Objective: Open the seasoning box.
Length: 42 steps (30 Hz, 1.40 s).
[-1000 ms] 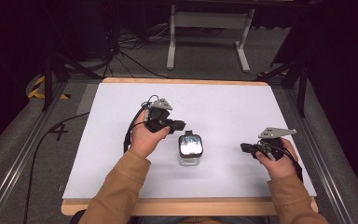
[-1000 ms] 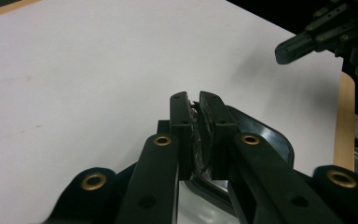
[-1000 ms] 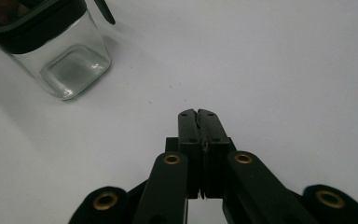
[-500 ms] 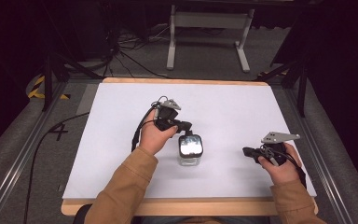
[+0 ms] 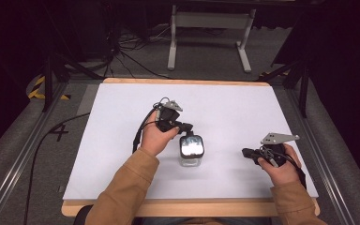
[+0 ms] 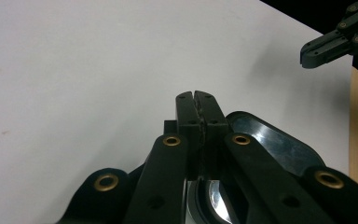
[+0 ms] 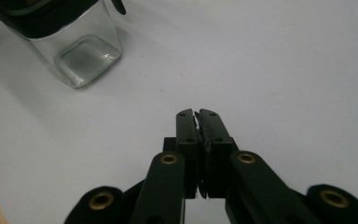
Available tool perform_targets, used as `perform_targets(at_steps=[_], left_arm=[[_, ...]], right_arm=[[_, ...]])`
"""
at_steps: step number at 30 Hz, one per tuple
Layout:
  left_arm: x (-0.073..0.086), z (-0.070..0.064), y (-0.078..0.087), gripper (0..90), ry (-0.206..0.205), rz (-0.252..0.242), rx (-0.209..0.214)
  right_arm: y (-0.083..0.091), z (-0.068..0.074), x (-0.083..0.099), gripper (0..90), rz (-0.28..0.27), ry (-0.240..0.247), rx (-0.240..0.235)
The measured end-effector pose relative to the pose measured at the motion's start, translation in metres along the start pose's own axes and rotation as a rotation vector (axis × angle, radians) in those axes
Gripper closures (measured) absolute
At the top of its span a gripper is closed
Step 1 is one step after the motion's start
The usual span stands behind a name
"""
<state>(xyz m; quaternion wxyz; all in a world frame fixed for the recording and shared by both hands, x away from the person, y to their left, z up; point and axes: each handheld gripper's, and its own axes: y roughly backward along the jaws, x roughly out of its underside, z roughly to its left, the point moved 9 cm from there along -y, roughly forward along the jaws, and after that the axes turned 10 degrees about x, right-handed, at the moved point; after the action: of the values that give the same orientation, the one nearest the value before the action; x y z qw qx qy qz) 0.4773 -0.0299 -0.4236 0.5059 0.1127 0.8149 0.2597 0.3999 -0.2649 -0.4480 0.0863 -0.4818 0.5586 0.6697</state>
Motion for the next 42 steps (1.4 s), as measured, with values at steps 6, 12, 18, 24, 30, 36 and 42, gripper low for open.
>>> perform_targets(at_steps=[6,12,18,24,30,36,42], left_arm=[[0.0,0.001,0.0,89.9,0.006,-0.004,-0.002],[0.0,0.001,0.0,89.9,0.022,-0.002,0.007],[0.0,0.002,0.0,89.9,0.031,-0.009,0.011],[0.0,0.003,-0.001,89.8,0.029,-0.015,0.012],[0.0,0.003,-0.001,89.8,0.028,-0.017,0.017],[0.0,0.003,-0.001,89.8,0.035,-0.019,0.014],[0.0,0.003,-0.002,89.8,0.038,-0.023,0.011]], right_arm=[[0.0,0.001,-0.001,88.2,-0.003,0.001,-0.003],[0.0,0.008,-0.003,88.2,-0.008,0.016,-0.019],[-0.005,0.022,-0.007,88.2,-0.007,0.04,-0.049],[-0.01,0.041,-0.012,88.5,-0.015,0.073,-0.092],[-0.016,0.066,-0.017,88.7,-0.029,0.107,-0.157],[-0.022,0.09,-0.023,88.7,-0.047,0.141,-0.208],[-0.024,0.101,-0.031,88.8,-0.078,0.14,-0.236]])
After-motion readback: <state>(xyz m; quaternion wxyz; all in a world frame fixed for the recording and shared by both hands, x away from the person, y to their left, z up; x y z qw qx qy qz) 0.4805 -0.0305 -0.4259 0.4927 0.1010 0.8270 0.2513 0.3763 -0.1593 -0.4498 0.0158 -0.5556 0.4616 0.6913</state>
